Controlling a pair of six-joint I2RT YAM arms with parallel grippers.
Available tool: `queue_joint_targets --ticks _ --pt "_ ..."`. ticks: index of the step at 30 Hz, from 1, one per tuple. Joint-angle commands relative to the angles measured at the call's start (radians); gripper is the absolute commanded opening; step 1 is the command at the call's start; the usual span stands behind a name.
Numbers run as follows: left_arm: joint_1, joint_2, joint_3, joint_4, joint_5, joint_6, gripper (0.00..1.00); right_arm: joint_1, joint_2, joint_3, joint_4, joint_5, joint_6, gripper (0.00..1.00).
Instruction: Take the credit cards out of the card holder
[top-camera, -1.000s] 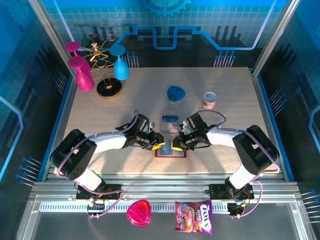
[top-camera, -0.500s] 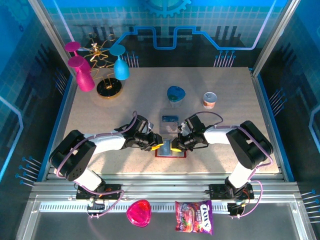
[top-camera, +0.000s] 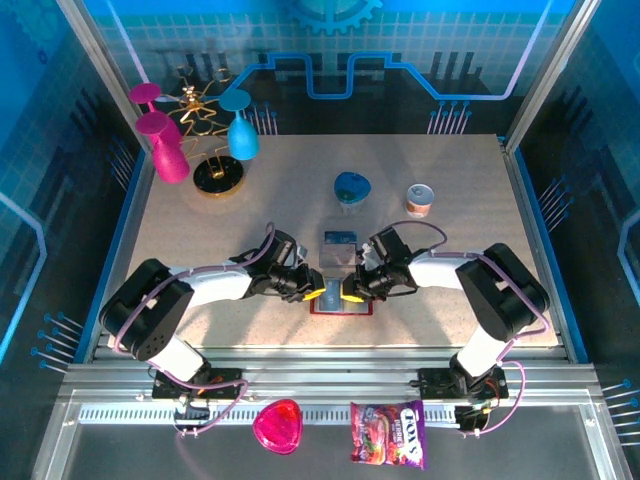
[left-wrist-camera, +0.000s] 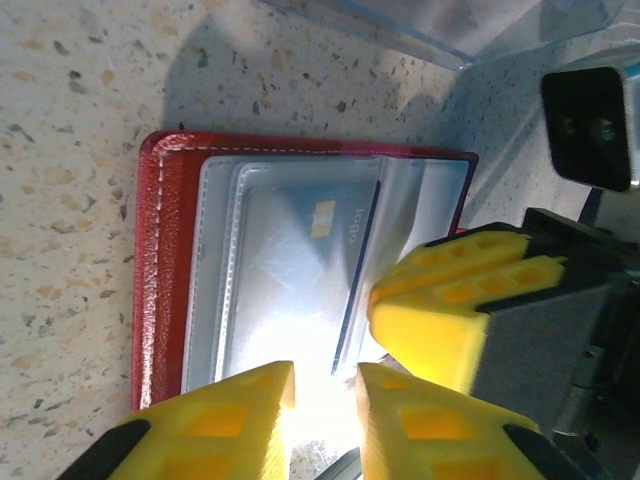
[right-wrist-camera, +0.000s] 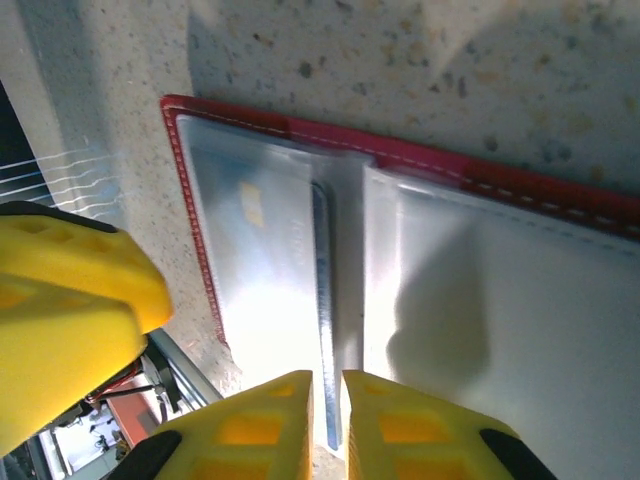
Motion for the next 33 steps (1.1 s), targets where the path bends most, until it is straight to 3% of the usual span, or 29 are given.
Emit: queue_joint_targets --ticks 1,12,33 --pt "0.005 0.025 0.018 0.01 0.025 -0.011 0.2 0.006 -0.033 0.032 -0.023 0.007 0.01 0.16" --pt "0.002 0.064 0.025 -0.007 0.034 -0.001 0.17 0.019 -0.015 0.064 -0.039 0.021 0.012 0.24" --pt "0.0 0.063 0.014 -0.004 0.029 -0.002 0.18 0.048 0.049 0.094 -0.042 0.012 0.011 0.27"
